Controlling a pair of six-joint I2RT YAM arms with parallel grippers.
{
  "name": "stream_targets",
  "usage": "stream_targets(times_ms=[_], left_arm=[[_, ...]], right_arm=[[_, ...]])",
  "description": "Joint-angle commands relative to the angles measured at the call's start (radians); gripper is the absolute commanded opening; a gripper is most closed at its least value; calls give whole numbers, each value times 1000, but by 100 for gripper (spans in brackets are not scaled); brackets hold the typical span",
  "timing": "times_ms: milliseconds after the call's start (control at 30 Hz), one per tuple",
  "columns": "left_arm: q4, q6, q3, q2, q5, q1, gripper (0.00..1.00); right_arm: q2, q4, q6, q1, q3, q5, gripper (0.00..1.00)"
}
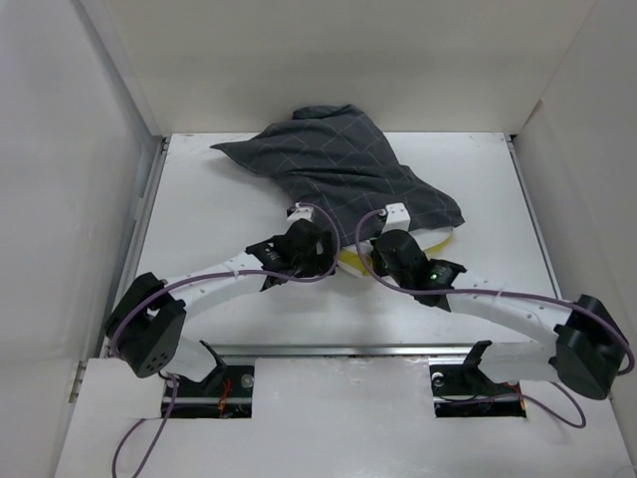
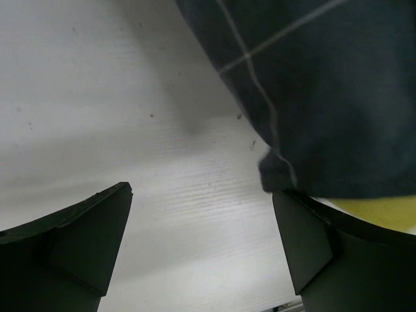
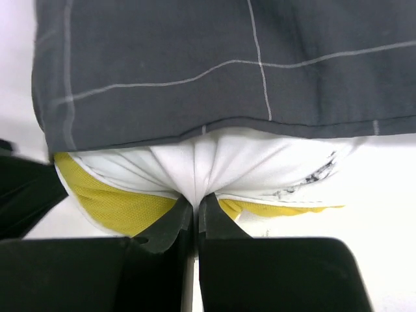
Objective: Put the pillow into the pillowcase
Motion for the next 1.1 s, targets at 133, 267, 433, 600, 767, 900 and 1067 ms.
stream_targets(times_ms=[133,267,433,600,767,900,1067], left_arm=[[85,59,106,56,6,14,85],[117,88,137,56,77,14,85],[177,101,70,-41,114,4,92],[273,87,42,-62,114,4,94],[358,87,53,-71,110,4,89],[254,76,112,4,-10,38,44],[283,58,138,53,-21,82,0]], right_arm=[[-148,20,-46,-1,123,-14,0],[-126,-17,-46,-1,174,-3,0],[-90,-52,-67,-1,257,25,0],[-90,-74,-76,-1,304,-20,0],[-52,-149,-76,-1,407,-14,0],[-52,-149,-76,-1,418,-35,0],[-55,-138,-67,-1,407,-26,0]])
